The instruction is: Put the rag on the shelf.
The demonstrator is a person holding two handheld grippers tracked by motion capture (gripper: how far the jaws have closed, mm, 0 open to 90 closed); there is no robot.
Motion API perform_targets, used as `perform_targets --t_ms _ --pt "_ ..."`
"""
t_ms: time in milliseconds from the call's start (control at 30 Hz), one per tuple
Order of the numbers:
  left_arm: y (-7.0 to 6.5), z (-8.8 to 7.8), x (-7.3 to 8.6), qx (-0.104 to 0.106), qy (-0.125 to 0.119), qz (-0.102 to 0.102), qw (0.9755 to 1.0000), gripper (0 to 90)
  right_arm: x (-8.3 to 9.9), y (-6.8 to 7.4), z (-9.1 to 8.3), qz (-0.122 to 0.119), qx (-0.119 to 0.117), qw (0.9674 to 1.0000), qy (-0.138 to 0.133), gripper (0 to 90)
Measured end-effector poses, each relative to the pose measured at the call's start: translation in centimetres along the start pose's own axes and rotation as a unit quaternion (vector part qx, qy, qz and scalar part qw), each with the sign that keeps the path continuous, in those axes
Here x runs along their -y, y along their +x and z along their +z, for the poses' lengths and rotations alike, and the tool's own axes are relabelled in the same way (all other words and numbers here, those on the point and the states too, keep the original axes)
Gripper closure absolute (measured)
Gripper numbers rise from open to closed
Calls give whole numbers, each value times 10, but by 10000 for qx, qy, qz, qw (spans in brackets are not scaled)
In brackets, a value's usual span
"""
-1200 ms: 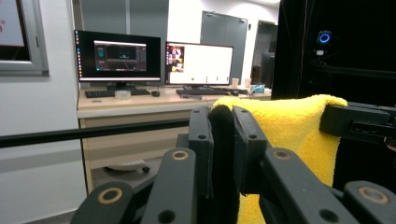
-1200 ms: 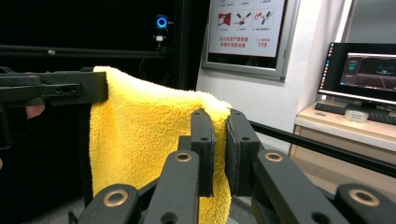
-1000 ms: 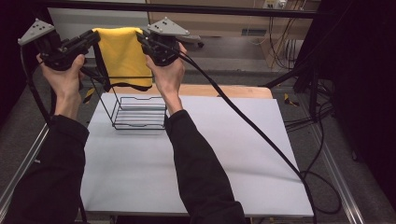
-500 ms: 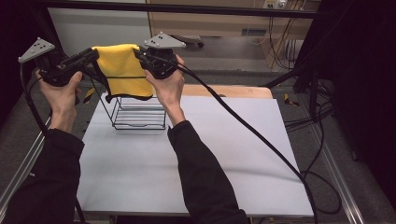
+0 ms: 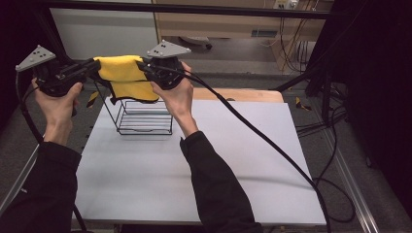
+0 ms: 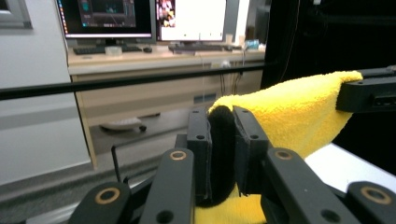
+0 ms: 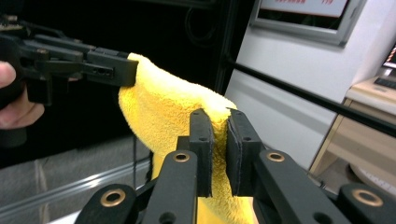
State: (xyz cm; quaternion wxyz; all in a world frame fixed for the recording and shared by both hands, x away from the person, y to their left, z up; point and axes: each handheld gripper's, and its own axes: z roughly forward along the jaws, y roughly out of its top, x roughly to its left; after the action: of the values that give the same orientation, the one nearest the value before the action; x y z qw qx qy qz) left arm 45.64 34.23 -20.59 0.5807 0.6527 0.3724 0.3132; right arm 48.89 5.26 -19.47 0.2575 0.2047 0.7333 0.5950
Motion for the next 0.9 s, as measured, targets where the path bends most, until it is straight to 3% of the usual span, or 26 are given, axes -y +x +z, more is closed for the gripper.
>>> perform_targets --t_ms 267,533,667,733,833,900 --pt "-1 -9 9 116 410 -80 9991 761 4 8 -3 -68 -338 9986 400 820" --pt "-7 -17 15 117 766 181 9968 736 13 11 -5 -104 -556 9961 682 818" --pt "-7 -22 6 114 988 45 9950 672 16 12 -5 -154 -607 9954 722 818" --pt "-7 -27 -1 97 904 -41 9958 638 18 13 -5 -180 -632 9951 740 817" --pt "-8 -30 -13 36 806 -58 9967 664 22 16 -3 -306 -650 9942 806 815" --pt "-11 -25 -17 -9 919 -32 9958 715 23 17 -2 -344 -639 9939 825 814"
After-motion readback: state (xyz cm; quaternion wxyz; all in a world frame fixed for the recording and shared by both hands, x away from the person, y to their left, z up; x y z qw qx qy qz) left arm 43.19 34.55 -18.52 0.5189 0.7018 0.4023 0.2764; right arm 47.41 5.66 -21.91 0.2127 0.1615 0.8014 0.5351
